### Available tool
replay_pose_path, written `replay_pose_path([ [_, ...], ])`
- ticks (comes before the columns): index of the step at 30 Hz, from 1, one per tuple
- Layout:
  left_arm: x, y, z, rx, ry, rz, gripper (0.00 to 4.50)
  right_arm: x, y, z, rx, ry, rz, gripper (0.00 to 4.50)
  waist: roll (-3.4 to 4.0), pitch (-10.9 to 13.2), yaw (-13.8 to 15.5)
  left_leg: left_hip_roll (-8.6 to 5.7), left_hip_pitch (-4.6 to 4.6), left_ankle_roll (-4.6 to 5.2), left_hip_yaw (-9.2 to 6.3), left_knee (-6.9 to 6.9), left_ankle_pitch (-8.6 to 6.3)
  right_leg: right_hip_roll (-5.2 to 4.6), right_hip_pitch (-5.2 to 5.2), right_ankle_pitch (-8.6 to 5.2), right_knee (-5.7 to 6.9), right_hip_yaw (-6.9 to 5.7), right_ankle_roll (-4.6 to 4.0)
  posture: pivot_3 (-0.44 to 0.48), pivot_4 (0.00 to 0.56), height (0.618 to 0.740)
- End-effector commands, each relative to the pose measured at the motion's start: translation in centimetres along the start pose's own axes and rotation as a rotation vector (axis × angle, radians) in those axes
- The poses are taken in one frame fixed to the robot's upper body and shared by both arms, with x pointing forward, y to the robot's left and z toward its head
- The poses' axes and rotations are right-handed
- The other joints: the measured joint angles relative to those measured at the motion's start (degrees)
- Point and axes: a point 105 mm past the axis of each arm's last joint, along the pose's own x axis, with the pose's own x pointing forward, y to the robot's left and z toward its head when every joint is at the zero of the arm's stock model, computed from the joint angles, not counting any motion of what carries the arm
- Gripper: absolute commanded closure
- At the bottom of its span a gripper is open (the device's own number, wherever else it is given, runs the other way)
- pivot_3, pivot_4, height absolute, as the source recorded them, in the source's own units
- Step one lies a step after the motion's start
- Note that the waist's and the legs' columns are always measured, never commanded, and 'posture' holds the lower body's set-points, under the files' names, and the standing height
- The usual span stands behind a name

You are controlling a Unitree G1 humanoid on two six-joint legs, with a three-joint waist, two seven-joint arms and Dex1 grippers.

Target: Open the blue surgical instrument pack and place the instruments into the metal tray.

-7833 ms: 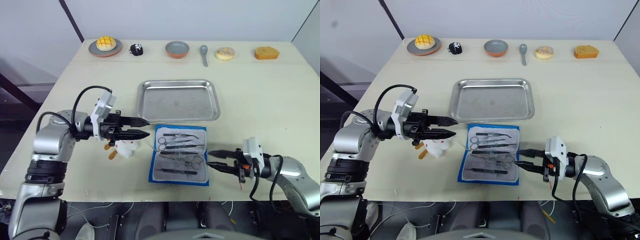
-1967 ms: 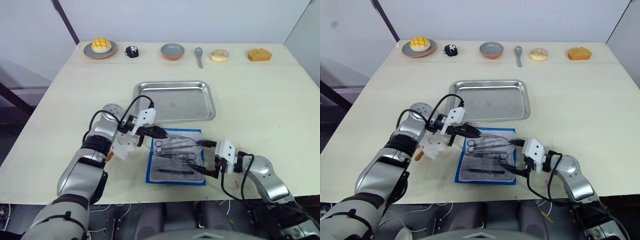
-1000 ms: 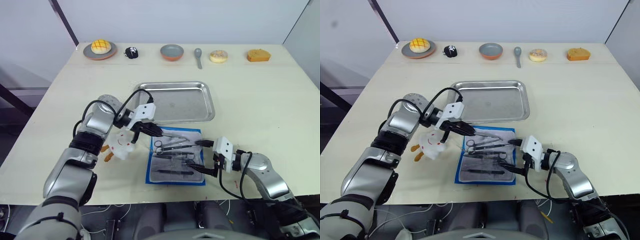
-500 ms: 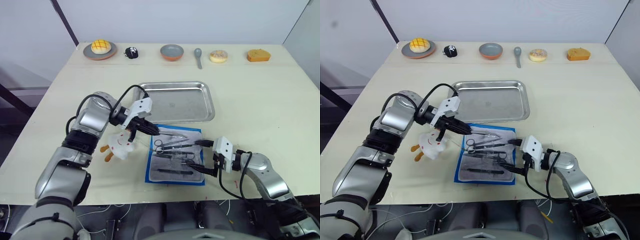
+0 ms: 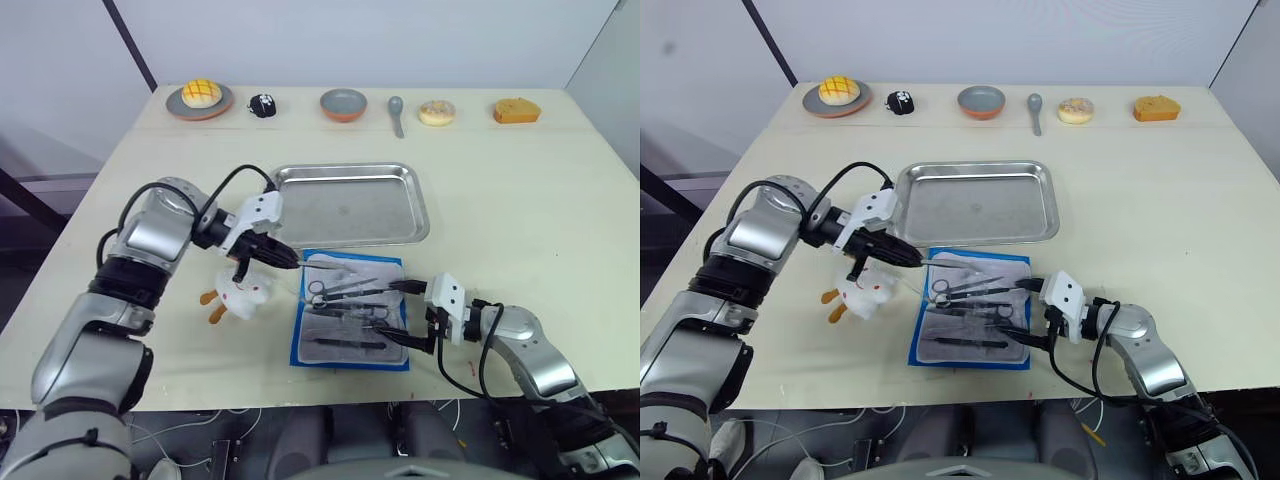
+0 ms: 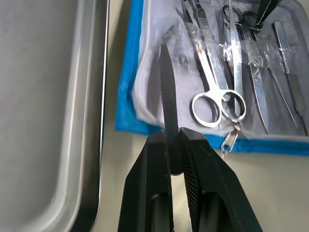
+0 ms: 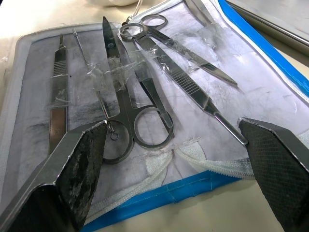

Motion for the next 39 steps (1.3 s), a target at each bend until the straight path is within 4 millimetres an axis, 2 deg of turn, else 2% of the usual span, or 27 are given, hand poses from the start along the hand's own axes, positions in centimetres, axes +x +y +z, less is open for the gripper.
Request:
replay_pose_path([
  [1, -1.4, -0.6, 0.8, 0.045, -0.001, -0.027, 4.47, 0.0, 1.6, -5.4, 0.152, 0.190, 0.026, 0.00, 0.00, 0.00, -0.02, 0.00, 0.00, 0.00, 0.00, 0.00, 0.00, 0.00, 0.00, 0.00, 0.00, 0.00, 0.00, 0.000, 0.150, 0.732],
  [9, -3.6, -1.2, 0.5, 0.038, -0.012, 0.003, 4.47, 0.0, 1.6, -5.5, 0.148, 0.190, 0.030, 0.00, -0.01, 0.00, 0.00, 0.01, 0.02, 0.00, -0.02, -0.02, -0.01, 0.01, -0.01, 0.00, 0.00, 0.02, -0.01, 0.000, 0.150, 0.732],
  [16, -5.2, -1.1, 2.9, -0.038, -0.236, 0.047, 4.47, 0.0, 1.8, -5.6, 0.145, 0.193, 0.033, 0.00, -0.03, -0.02, 0.02, 0.02, 0.03, 0.00, -0.02, -0.02, -0.01, 0.02, 0.00, -0.01, 0.00, 0.02, -0.01, 0.000, 0.150, 0.732],
  [22, -3.7, 0.8, 4.9, -0.122, -0.453, 0.288, 4.47, -0.1, 1.7, -5.8, 0.145, 0.194, 0.032, 0.00, -0.09, -0.07, 0.06, 0.12, 0.09, 0.00, -0.06, -0.04, -0.01, -0.02, 0.04, -0.01, -0.01, 0.06, -0.01, 0.000, 0.150, 0.732],
  [29, -3.0, 2.6, 6.0, -0.301, -0.560, 0.562, 4.47, -0.2, 1.6, -5.8, 0.136, 0.197, 0.035, 0.00, -0.15, -0.11, 0.04, 0.08, 0.10, -0.01, -0.17, -0.05, -0.01, 0.01, 0.03, 0.00, 0.01, 0.10, -0.01, 0.000, 0.150, 0.732],
  [34, -2.1, 3.5, 6.0, -0.416, -0.554, 0.754, 4.47, -0.5, 1.7, -5.9, 0.135, 0.202, 0.037, 0.00, -0.14, -0.13, 0.11, 0.04, 0.12, -0.05, -0.19, -0.07, 0.01, -0.03, 0.04, 0.00, 0.01, 0.14, -0.02, 0.000, 0.150, 0.732],
  [36, -2.3, 4.4, 5.5, -0.496, -0.555, 0.886, 4.47, -0.5, 1.7, -5.9, 0.134, 0.204, 0.037, 0.00, -0.15, -0.14, 0.19, 0.03, 0.12, -0.06, -0.23, -0.08, 0.01, -0.05, 0.05, 0.00, 0.01, 0.14, -0.02, 0.000, 0.150, 0.732],
  [39, -2.0, 4.8, 5.0, -0.573, -0.545, 0.994, 4.47, -0.6, 1.8, -5.9, 0.133, 0.206, 0.038, 0.00, -0.16, -0.14, 0.15, 0.00, 0.13, -0.17, -0.25, -0.09, 0.07, -0.09, 0.06, 0.00, 0.00, 0.14, -0.02, 0.000, 0.150, 0.732],
])
